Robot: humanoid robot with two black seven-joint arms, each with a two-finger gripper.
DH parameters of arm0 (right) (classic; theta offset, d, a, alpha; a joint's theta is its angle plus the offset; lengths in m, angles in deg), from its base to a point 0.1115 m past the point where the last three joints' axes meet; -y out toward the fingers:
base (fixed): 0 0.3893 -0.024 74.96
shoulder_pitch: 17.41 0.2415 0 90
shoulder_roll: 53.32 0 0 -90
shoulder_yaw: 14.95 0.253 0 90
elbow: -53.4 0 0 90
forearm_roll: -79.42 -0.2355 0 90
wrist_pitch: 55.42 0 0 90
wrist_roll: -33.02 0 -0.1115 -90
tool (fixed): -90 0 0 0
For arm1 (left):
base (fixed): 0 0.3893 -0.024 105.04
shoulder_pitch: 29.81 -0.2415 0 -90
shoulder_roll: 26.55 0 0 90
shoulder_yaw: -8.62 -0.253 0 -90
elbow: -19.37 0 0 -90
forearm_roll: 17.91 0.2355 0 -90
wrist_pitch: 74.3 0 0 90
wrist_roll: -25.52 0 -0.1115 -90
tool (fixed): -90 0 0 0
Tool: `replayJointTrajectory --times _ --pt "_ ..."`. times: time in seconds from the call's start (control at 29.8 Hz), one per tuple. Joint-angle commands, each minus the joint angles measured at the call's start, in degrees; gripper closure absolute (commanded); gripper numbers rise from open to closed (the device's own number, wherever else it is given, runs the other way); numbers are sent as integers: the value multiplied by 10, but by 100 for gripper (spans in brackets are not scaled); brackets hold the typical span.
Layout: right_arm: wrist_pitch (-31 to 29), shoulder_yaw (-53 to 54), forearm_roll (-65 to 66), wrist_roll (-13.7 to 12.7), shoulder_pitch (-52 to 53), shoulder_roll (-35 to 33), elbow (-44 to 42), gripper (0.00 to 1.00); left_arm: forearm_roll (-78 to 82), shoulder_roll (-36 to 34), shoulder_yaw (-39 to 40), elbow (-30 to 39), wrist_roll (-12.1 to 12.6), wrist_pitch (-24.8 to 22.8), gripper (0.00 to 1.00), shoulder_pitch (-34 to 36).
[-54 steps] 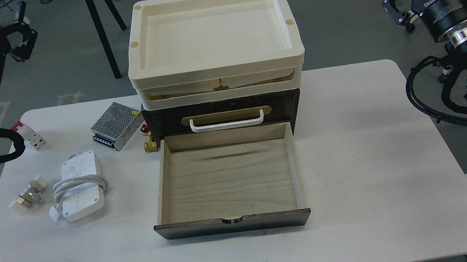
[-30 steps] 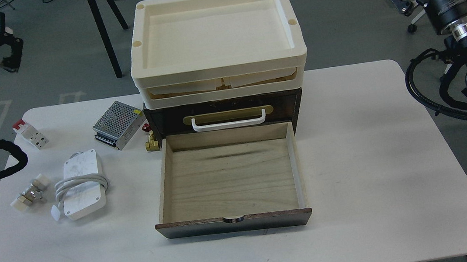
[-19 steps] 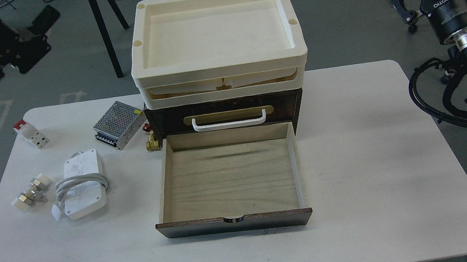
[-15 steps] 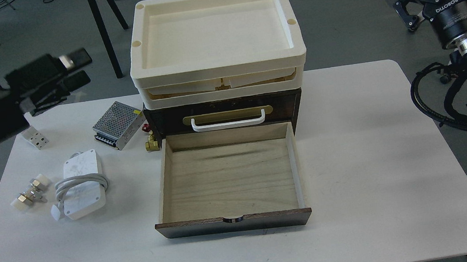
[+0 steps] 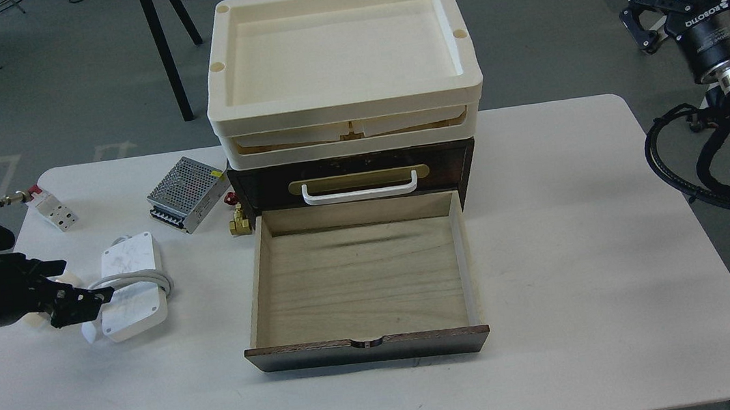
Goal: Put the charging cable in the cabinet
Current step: 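Lower the left gripper onto the white charger and close it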
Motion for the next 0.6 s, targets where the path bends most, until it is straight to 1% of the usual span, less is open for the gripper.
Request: replayJointTrajectory --times 0.0,0.13,0.17,0.3,0.4,0.47,0.5,0.57 --pt "0 0 0 0 -1 -1 -1 0 0 19 -13 -13 0 0 5 2" --pt "0 2 0 0 -4 -1 -1 0 0 37 -14 -19 0 3 6 5" --pt "0 2 0 0 -4 -1 -1 0 0 43 -14 -26 0 7 8 9" --pt "0 2 0 0 -8 -1 0 0 0 77 -15 -57 0 21 13 17" --pt "0 3 0 0 -9 -1 0 0 0 86 -16 -72 0 23 21 19" --pt "0 3 0 0 -10 -1 0 0 0 88 -22 -74 0 24 29 20" --pt "0 3 0 0 -11 -1 0 0 0 88 -28 -75 0 32 35 21" --pt "0 3 0 0 -12 -1 0 0 0 88 -42 -78 0 57 41 26"
